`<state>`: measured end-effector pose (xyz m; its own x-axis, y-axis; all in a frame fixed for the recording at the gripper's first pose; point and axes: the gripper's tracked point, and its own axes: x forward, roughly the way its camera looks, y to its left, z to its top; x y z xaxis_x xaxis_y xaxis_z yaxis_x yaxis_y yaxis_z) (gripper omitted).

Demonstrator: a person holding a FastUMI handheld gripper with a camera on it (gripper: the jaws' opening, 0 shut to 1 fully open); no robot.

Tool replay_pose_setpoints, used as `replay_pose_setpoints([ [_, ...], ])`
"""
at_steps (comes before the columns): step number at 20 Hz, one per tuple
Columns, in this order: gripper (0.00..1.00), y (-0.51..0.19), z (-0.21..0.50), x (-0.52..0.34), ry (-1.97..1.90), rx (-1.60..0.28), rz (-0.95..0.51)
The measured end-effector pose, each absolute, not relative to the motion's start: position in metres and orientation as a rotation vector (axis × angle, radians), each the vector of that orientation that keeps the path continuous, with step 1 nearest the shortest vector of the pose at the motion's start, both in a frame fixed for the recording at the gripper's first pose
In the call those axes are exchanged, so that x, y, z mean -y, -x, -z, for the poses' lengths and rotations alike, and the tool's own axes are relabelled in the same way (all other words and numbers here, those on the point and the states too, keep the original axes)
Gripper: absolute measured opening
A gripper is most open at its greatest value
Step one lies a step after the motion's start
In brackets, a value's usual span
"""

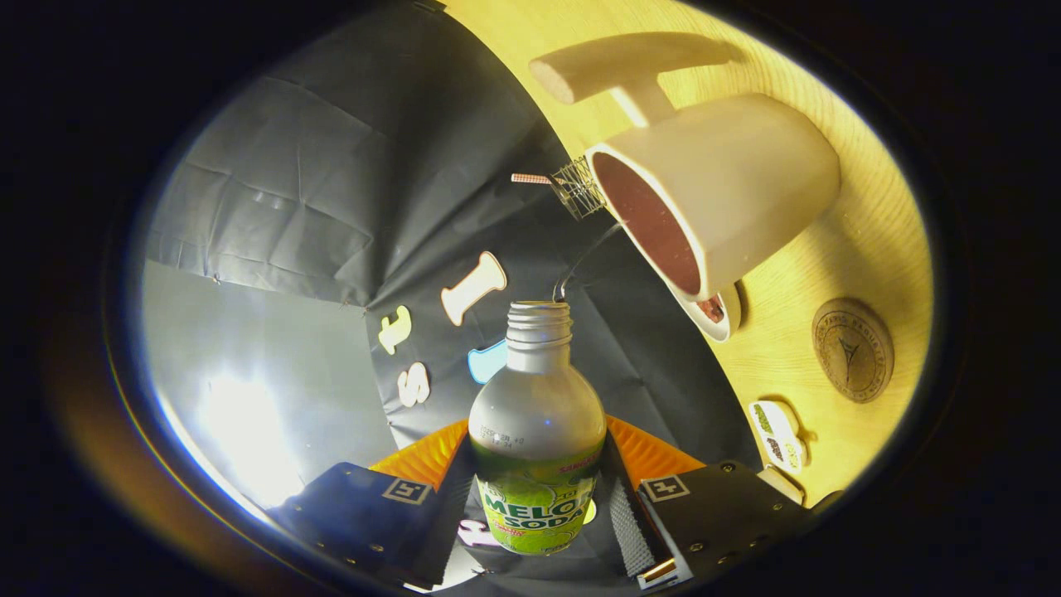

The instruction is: Take the bottle from table, then pour the juice into the cup, finally place the bottle on the coaster

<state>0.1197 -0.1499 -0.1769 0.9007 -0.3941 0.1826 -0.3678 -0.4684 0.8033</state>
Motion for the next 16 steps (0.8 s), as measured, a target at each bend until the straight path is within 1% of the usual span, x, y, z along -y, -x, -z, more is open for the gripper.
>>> replay_pose_setpoints([
  [5, 0.77, -0.1207, 0.1874, 0.1509, -2.103, 0.537, 0.058],
  [16, 0.77, -0.1213, 0.1854, 0.1512, -2.083, 0.537, 0.05],
])
